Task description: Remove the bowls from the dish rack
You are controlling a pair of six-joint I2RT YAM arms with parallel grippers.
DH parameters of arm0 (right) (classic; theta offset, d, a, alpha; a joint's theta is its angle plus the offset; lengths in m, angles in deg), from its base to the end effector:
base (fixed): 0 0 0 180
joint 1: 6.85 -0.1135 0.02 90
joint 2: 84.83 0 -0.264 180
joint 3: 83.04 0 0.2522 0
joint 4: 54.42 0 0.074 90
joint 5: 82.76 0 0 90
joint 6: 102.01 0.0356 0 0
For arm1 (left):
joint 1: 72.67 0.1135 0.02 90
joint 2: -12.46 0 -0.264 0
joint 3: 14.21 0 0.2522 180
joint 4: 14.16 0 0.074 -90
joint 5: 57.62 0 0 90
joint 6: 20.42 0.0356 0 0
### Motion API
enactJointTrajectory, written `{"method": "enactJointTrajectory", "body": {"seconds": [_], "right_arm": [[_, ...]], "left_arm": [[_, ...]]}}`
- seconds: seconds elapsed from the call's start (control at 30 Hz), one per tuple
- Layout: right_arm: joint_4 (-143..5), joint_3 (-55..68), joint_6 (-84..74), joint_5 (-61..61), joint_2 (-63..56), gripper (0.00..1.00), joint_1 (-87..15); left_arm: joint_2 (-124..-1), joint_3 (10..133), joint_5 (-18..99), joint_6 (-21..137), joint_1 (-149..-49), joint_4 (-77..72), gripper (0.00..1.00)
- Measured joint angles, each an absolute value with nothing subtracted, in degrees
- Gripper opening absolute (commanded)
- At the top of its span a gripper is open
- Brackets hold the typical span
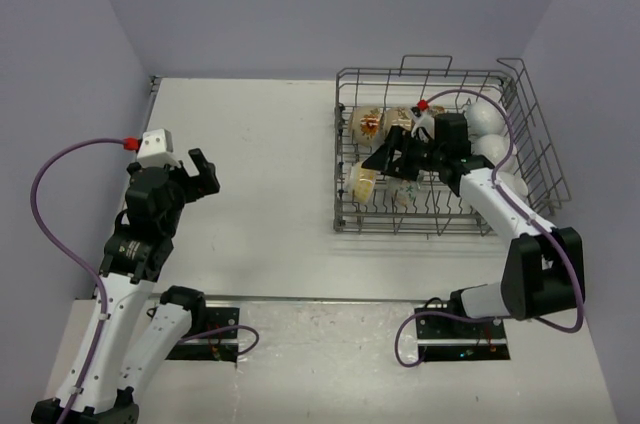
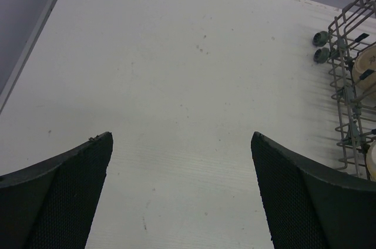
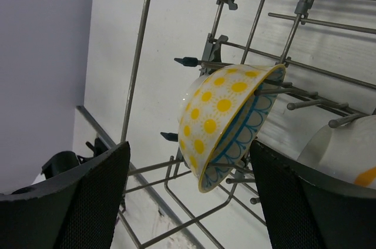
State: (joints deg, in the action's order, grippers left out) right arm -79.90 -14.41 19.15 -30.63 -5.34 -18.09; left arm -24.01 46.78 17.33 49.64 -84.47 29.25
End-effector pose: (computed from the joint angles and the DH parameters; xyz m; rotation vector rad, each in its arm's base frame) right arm 0.2917 0.0803 0.2651 0.0046 2.2816 1.1302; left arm 0.1386 -0.0195 0.3400 -0.3109 1.8651 -0.1287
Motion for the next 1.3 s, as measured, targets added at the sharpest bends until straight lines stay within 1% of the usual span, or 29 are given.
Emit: {"method": "enactJointTrajectory", "body": {"seconds": [0.23, 0.27, 0.5, 0.53, 0.73, 1.17, 1.27, 1.3], "right_arm": [[-77.24, -14.54, 19.98, -33.06, -2.79, 0.79, -18.75], [-76.91, -14.54, 20.0, -33.36, -2.5, 0.77, -18.84], [-75.71, -14.54, 20.26, -36.29, -0.01, 0.71, -18.94], [-75.51, -14.54, 20.33, -36.71, 0.21, 0.68, -18.97], [-73.43, -14.54, 20.79, -38.98, 1.04, 0.62, -18.94], [-70.53, -15.31, 22.14, -42.74, 3.09, 0.57, -18.92], [-70.15, -15.35, 22.43, -43.09, 3.51, 0.47, -18.88], [-70.0, -15.39, 22.58, -43.22, 3.75, 0.45, -18.81]], "left_arm": [[-24.01, 46.78, 17.47, 49.64, -84.42, 29.23, 1.0], [-24.01, 46.75, 17.53, 49.64, -84.42, 29.23, 1.0], [-23.9, 46.69, 18.01, 49.64, -84.42, 29.23, 1.0], [-23.84, 46.69, 18.1, 49.64, -84.42, 29.23, 1.0], [-23.51, 46.67, 18.27, 49.64, -84.42, 29.21, 1.0], [-23.25, 46.67, 18.34, 49.64, -84.86, 29.23, 1.0], [-23.25, 46.67, 18.52, 49.64, -85.01, 29.23, 1.0], [-23.25, 46.67, 18.56, 49.64, -85.1, 29.23, 1.0]]}}
